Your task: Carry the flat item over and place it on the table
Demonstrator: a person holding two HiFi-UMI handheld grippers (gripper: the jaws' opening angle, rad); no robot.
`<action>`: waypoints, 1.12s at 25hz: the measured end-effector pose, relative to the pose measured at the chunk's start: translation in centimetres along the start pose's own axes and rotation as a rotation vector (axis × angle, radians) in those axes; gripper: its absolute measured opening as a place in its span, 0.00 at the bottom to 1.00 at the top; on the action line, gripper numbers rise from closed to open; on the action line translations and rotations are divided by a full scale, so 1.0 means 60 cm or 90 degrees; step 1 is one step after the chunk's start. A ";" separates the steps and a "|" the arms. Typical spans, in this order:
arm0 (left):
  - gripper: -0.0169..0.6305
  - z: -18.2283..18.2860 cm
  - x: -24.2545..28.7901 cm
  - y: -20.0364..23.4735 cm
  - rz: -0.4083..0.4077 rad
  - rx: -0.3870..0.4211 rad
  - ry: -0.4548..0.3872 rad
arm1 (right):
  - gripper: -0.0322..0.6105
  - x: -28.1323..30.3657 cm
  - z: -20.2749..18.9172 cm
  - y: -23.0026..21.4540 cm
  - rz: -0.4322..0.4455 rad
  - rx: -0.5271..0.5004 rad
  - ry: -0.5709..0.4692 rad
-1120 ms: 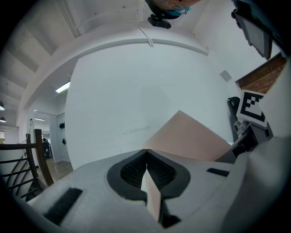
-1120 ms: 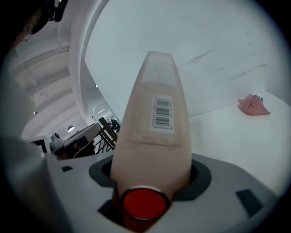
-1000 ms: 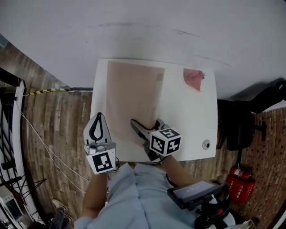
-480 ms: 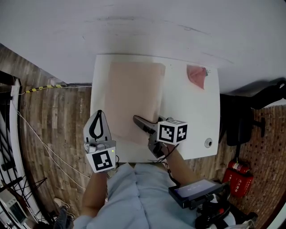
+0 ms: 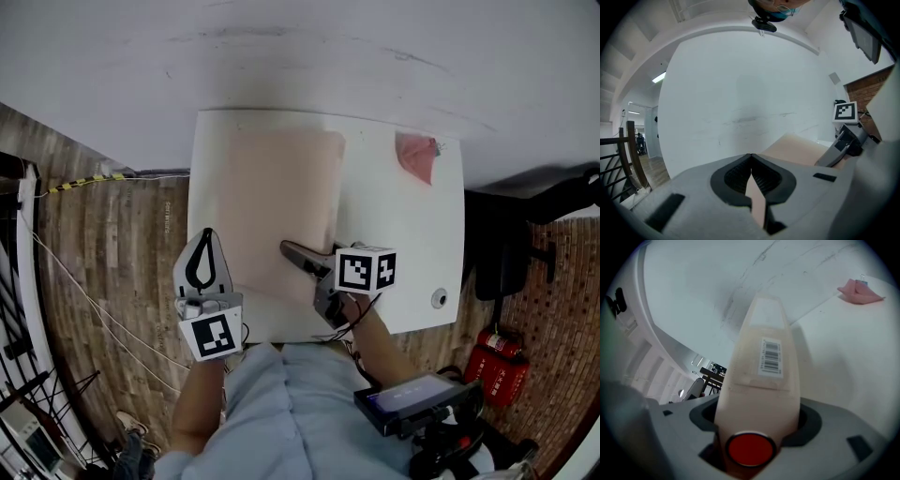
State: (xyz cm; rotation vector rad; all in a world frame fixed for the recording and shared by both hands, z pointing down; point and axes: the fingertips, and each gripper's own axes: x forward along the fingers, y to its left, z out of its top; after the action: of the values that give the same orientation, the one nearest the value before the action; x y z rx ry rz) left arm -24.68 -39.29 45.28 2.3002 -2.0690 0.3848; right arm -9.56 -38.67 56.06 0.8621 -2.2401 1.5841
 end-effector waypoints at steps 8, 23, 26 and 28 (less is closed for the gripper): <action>0.04 -0.009 0.021 -0.009 -0.013 -0.002 0.007 | 0.66 0.011 -0.003 -0.018 -0.007 0.009 0.030; 0.04 -0.012 0.044 -0.026 -0.030 0.003 0.014 | 0.80 0.003 0.014 -0.070 -0.133 -0.079 0.021; 0.04 -0.012 0.045 -0.027 -0.031 0.005 0.015 | 0.82 0.000 0.015 -0.080 -0.155 -0.092 0.019; 0.04 -0.012 0.045 -0.027 -0.032 0.006 0.016 | 0.83 -0.001 0.014 -0.085 -0.165 -0.094 0.018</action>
State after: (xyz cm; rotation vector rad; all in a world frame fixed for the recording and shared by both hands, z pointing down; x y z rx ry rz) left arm -22.94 -41.58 46.73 2.3344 -1.9987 0.4192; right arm -6.34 -40.59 59.64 1.0327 -2.0956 1.2905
